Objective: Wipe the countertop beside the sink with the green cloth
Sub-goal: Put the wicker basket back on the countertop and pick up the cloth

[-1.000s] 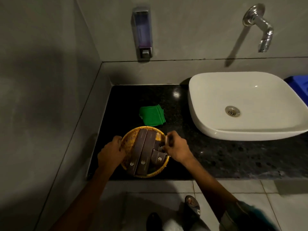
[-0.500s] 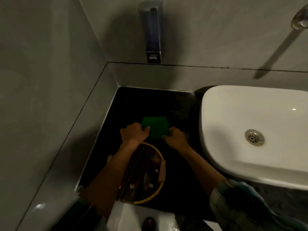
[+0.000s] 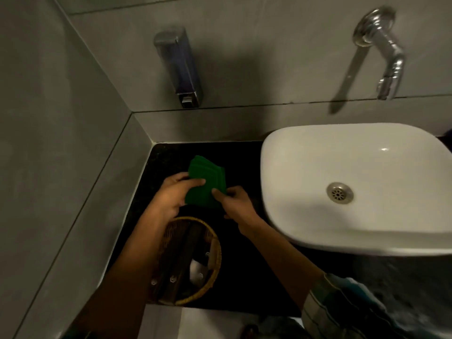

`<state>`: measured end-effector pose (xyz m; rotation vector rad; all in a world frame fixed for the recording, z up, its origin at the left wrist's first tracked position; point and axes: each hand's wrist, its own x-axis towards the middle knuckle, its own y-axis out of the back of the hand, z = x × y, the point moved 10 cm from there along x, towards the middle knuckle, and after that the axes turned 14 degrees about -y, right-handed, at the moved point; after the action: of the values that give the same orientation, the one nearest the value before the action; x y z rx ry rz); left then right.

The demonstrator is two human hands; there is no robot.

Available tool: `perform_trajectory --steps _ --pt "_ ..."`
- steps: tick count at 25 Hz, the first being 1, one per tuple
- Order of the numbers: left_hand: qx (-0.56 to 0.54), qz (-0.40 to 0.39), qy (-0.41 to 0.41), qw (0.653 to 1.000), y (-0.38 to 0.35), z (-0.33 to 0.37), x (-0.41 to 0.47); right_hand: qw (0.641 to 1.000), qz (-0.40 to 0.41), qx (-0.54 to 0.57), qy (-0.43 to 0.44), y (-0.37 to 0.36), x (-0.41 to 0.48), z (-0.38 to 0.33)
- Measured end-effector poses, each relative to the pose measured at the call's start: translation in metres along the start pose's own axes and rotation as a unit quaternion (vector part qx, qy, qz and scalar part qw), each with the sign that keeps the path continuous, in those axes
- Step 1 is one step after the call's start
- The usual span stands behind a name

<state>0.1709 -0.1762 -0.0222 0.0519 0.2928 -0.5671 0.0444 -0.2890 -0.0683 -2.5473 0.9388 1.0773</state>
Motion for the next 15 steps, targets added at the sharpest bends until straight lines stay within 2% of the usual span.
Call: perform_trajectory --steps 1,2,4,6,8,11,15 --pt "-0.037 -0.028 -0.016 0.999 -0.007 0.011 -0.013 1.0 0.01 0.021 0.014 0.012 -0.018 -0.008" --pt "-0.075 -0.053 -0.033 0.995 -0.015 0.018 -0.027 0.998 -0.012 0.062 0.018 0.02 -0.034 -0.014" --pt "-0.119 -0.089 -0.06 0.987 -0.039 0.032 -0.055 0.978 -0.115 0.173 0.024 0.038 -0.07 -0.022" --pt "-0.107 -0.087 -0.075 0.988 -0.059 0.036 -0.071 0.957 -0.177 0.224 0.053 0.061 -0.093 -0.031" --pt "-0.077 -0.104 -0.067 0.989 -0.1 0.035 -0.083 0.949 -0.191 0.231 0.098 0.102 -0.111 -0.039" --pt "-0.058 -0.198 -0.01 0.979 -0.203 0.017 -0.098 0.951 -0.138 0.248 0.12 0.198 -0.115 -0.033" --pt "-0.022 -0.266 0.004 0.964 -0.38 -0.005 -0.111 0.973 -0.014 0.22 0.072 0.364 -0.105 0.008"
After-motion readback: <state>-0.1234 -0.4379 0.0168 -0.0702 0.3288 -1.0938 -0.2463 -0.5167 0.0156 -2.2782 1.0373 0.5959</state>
